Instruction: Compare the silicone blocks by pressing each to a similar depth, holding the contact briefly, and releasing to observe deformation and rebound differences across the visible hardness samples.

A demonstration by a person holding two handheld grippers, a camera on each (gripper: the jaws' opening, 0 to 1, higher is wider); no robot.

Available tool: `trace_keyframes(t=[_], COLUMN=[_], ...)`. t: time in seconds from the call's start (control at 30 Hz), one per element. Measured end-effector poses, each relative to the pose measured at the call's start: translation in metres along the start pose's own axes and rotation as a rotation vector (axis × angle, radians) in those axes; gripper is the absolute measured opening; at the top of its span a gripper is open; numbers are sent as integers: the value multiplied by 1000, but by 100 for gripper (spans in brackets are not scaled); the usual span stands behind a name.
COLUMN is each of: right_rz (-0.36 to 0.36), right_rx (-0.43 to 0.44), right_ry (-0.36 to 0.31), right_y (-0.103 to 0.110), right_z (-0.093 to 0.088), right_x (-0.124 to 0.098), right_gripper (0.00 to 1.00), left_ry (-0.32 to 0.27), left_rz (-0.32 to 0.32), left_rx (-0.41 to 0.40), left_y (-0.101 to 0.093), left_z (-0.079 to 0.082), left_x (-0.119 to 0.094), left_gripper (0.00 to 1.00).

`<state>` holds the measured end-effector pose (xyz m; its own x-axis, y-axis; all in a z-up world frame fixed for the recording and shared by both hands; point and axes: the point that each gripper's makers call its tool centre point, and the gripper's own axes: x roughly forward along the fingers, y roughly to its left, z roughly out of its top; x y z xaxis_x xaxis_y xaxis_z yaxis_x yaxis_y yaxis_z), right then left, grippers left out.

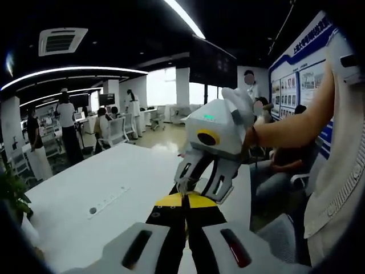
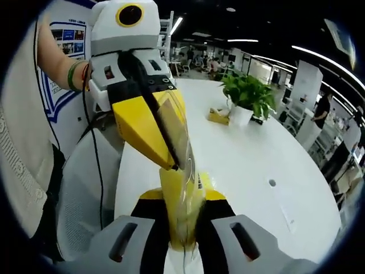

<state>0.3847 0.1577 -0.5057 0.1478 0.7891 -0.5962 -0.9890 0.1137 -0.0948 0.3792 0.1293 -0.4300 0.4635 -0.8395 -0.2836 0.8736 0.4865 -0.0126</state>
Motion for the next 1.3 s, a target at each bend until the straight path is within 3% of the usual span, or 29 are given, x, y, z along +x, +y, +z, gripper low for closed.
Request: trace_keyframes(t=[0.5,0.7,1.3], right_rz=[-1,13,7], right_rx=[-8,29,4], right_ry=[-2,-18,-35], right_y=[0,0,-2], right_z=[2,2,0], right_x=[0,-1,0], right_gripper=[13,14,20], left_ry=[-4,-1,7], left_rz=[6,5,8], left_rx=[9,11,18], left_y=[-1,-1,-1], left_z=[2,4,2], left_x=[-1,0,3], left_gripper=[0,0,0])
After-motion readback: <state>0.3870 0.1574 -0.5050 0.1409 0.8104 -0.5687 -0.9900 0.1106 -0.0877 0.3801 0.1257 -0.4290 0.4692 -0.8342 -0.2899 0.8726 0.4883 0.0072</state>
